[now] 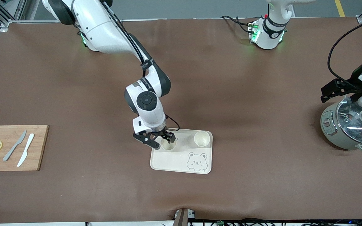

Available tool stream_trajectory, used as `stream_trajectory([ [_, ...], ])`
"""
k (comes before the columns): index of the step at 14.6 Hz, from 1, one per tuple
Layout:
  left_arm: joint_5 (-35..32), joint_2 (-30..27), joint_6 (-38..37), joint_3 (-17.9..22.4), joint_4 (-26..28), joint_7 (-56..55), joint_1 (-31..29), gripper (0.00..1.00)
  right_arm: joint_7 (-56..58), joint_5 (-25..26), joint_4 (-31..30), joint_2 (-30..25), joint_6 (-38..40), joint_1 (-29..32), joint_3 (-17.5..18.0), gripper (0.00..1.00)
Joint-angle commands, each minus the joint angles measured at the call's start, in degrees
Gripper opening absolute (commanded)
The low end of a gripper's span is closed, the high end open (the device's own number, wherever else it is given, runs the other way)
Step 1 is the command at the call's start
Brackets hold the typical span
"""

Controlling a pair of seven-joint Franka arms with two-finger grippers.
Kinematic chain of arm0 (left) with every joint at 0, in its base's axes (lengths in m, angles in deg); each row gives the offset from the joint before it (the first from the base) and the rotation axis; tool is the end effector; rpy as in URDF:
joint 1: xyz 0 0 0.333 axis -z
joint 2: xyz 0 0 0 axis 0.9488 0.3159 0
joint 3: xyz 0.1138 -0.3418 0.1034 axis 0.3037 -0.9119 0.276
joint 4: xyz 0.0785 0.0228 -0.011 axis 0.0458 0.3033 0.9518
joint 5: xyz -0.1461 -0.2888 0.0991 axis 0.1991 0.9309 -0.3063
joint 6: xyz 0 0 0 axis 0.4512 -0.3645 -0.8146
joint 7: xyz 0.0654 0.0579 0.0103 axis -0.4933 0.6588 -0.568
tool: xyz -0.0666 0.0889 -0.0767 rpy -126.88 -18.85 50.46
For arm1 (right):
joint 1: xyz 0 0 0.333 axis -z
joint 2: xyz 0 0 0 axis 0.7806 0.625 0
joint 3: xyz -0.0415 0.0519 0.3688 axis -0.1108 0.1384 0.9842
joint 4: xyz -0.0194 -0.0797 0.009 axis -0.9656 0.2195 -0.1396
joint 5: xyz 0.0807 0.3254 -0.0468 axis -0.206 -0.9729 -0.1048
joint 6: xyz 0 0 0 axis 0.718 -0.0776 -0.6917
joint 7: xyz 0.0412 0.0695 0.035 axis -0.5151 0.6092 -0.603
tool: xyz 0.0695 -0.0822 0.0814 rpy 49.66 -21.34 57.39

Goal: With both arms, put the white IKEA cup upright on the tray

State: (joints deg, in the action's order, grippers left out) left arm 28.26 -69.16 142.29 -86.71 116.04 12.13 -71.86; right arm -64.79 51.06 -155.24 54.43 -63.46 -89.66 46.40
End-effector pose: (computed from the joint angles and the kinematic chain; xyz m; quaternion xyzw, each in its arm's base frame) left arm 0.5406 -0.0356 0.6444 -0.9991 0.0152 -0.0373 0.0102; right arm 0.6155 0.4209 0.3184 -0.9682 0.2420 -0.0582 0.0263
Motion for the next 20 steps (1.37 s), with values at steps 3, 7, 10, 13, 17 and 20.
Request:
stream_trajectory([
  [3,2.7,-0.3,-4.0,-0.7,0.6,4.5,-0.4,1.00,3.6,0.3,-1.1,-11.7,13.0,0.4,0.2,1.00],
  [7,5.3,-0.5,-7.5,-0.8,0.3,3.6,-0.3,1.00,10.3,-0.2,-0.3,-19.1,24.7,3.9,0.3,1.00],
  [10,5.0,-0.4,-7.6,-1.1,0.3,2.6,-0.2,1.00,15.9,-3.4,-0.3,-24.4,32.6,7.9,0.0,1.00],
  [13,4.4,-0.1,-7.5,-1.1,0.2,3.0,-0.1,1.00,24.0,-3.5,-0.4,-29.8,40.6,12.9,0.0,1.00],
  [17,4.5,0.0,-7.5,-1.0,-0.7,3.1,-0.6,1.00,40.0,-3.3,-0.7,-35.3,48.9,21.8,-0.1,1.00],
  [20,4.5,-0.2,-7.5,-1.0,-0.7,3.1,-0.5,1.00,50.1,-3.1,-0.9,-37.4,51.2,28.6,-0.2,1.00],
])
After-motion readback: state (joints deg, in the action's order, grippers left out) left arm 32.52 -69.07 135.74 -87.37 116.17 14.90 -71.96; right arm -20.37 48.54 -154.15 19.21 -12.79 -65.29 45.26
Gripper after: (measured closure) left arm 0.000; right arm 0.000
